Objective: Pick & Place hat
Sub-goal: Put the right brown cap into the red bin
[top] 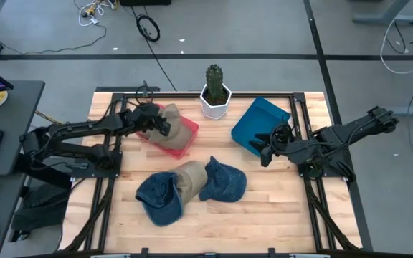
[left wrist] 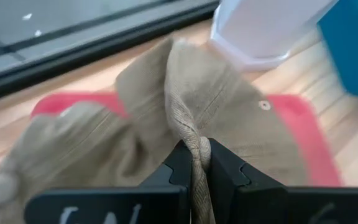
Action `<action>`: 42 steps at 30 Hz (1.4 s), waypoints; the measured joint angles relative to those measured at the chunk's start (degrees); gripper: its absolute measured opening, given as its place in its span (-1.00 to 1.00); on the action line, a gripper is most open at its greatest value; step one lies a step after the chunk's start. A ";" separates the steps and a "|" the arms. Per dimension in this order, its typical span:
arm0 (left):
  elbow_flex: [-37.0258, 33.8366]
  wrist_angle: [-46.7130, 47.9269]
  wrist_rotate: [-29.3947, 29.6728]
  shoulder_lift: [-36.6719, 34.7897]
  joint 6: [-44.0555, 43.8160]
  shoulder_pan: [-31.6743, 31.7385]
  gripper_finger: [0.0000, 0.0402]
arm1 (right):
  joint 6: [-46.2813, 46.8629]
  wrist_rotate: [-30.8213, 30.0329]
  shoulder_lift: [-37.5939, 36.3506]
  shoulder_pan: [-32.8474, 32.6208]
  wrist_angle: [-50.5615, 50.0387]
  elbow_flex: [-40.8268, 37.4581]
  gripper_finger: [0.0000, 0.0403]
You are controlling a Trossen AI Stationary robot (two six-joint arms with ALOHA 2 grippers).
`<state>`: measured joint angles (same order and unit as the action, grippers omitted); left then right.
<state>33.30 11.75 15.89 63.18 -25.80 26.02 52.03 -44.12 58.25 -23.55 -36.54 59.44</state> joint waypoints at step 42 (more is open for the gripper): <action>0.00 6.36 1.22 -0.17 2.04 6.21 -0.62 | 0.00 0.18 1.93 2.54 0.95 0.00 0.05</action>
<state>33.30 18.11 17.10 63.00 -23.76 32.24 52.03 -43.94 60.18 -21.02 -35.59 59.44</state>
